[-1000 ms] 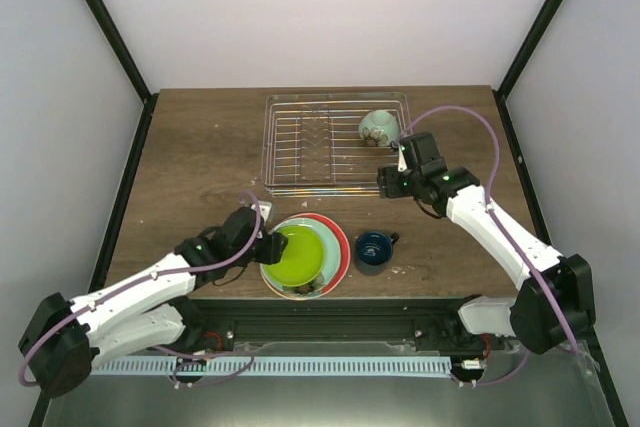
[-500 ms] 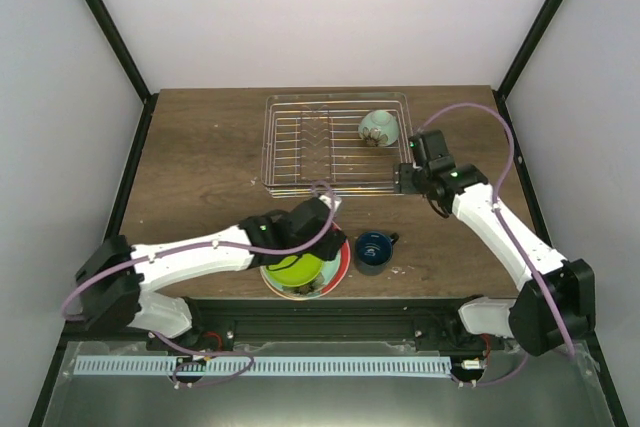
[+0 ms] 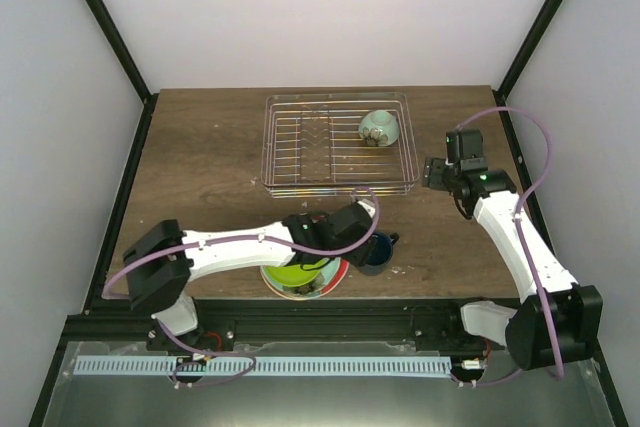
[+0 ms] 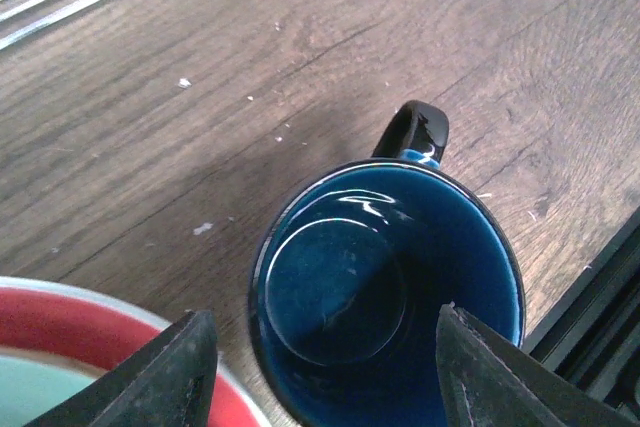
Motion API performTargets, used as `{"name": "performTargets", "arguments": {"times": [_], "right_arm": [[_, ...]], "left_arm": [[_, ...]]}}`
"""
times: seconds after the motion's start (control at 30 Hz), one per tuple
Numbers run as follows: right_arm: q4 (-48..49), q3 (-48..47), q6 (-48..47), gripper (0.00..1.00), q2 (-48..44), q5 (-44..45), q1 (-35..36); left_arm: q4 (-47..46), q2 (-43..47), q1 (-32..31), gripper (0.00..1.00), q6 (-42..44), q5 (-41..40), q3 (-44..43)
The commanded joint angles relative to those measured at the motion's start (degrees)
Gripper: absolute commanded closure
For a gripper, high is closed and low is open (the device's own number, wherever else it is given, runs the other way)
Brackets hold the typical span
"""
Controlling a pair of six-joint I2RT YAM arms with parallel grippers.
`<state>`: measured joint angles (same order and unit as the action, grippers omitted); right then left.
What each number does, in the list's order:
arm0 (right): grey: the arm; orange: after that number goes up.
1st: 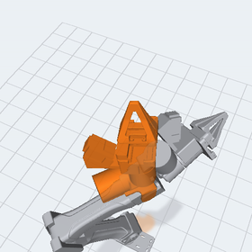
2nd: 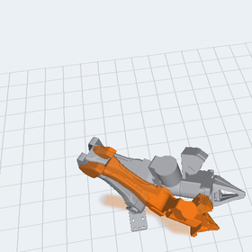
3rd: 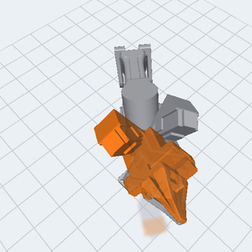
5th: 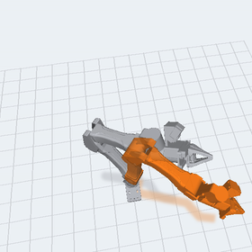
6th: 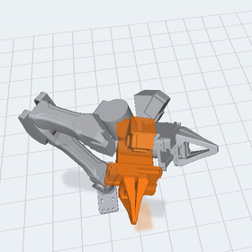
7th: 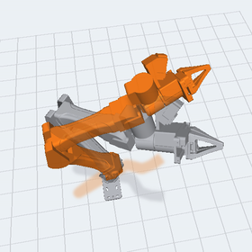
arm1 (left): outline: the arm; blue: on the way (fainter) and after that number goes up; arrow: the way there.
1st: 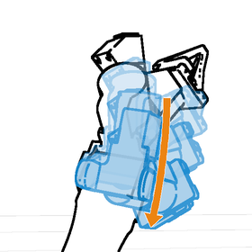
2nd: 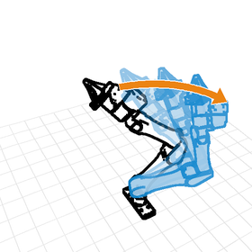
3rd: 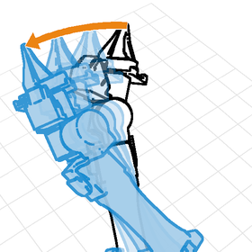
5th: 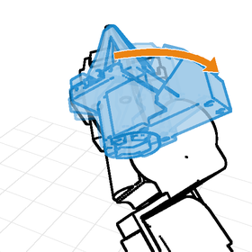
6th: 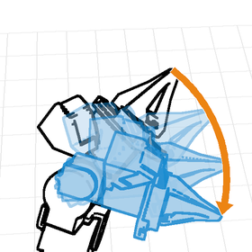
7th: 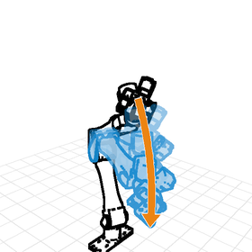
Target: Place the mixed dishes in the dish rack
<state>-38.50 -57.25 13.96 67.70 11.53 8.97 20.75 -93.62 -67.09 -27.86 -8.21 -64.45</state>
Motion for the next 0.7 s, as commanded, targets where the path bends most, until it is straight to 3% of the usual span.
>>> {"name": "performTargets", "arguments": {"times": [0.0,0.1,0.27,0.47,0.67], "right_arm": [[0.7,0.5,-0.2,0.19,-0.6,-1.7,-0.5],[1.0,0.7,-0.5,0.19,-0.7,-2.1,-0.6],[1.2,0.7,-0.7,0.17,-1.3,-2.4,-0.6],[1.3,0.7,-1.0,0.15,-1.3,-3.2,-0.6],[1.5,0.6,-1.3,0.07,-1.3,-3.5,-0.6]], "left_arm": [[1.3,-4.1,-1.2,0.38,0.3,-0.4,-2.5],[1.3,-5.9,-1.2,0.39,-0.2,0.0,-2.9],[1.4,-7.1,-1.2,0.53,-0.4,-0.1,-3.1],[1.5,-8.3,-1.2,0.79,-0.5,0.5,-3.7],[0.6,-9.0,-1.2,1.00,-0.4,1.5,-4.1]]}}
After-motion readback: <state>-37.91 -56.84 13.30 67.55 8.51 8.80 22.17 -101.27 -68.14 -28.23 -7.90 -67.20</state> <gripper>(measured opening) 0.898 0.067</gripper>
